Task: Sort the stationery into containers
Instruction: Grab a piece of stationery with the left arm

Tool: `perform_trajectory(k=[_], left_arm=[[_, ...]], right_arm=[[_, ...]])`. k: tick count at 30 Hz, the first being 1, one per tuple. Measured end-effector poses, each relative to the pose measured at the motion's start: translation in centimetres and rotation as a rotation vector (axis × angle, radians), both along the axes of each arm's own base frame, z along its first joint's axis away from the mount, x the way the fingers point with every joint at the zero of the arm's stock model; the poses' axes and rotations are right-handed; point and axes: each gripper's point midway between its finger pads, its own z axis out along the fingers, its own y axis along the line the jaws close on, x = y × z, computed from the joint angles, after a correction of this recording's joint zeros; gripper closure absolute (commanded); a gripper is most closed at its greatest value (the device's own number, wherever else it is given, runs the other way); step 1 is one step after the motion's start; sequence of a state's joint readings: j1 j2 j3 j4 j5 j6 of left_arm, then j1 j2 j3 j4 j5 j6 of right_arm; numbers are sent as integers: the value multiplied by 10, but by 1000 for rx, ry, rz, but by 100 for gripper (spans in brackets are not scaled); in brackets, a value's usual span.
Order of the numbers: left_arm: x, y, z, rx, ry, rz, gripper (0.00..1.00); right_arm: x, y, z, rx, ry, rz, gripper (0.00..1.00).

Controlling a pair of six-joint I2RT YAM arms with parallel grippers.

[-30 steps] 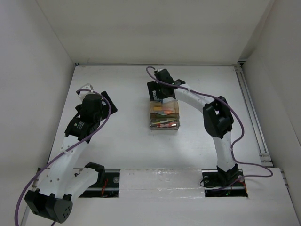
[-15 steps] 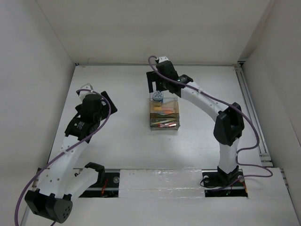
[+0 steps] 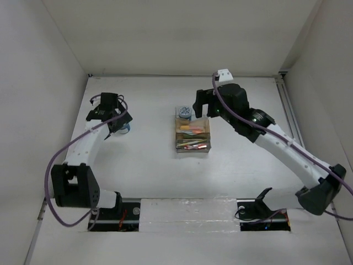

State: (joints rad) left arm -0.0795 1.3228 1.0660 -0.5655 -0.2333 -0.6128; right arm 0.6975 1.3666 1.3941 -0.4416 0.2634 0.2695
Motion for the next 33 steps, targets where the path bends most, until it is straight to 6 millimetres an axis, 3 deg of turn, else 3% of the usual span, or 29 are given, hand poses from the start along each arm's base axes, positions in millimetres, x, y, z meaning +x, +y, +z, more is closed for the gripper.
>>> perform_trajectory(k=[4, 8, 12, 16, 20, 22, 29, 33], left_arm=[[31, -7, -9, -19, 48, -19, 0], [58, -10, -25, -30, 87, -33, 0], [58, -5, -52, -23, 167, -24, 0], [59, -2, -69, -11, 219, -13, 0], [59, 2, -77, -10, 242, -3, 0], [59, 6, -80, -20, 248, 8, 5], [65, 36, -87, -90, 234, 83, 8], [67, 35, -87, -100, 227, 79, 11]], right_arm=[[-29, -9, 14, 41, -44, 34, 0], [-48, -12, 6, 55, -45, 72, 0], [-60, -8, -11, 44, -18, 107, 0], [-67, -1, -15, 47, -9, 143, 0], [-69, 2, -12, 56, -16, 154, 0], [-69, 2, -11, 57, -17, 154, 0], [-72, 1, -7, 67, -24, 163, 0], [-74, 1, -3, 74, -33, 167, 0]])
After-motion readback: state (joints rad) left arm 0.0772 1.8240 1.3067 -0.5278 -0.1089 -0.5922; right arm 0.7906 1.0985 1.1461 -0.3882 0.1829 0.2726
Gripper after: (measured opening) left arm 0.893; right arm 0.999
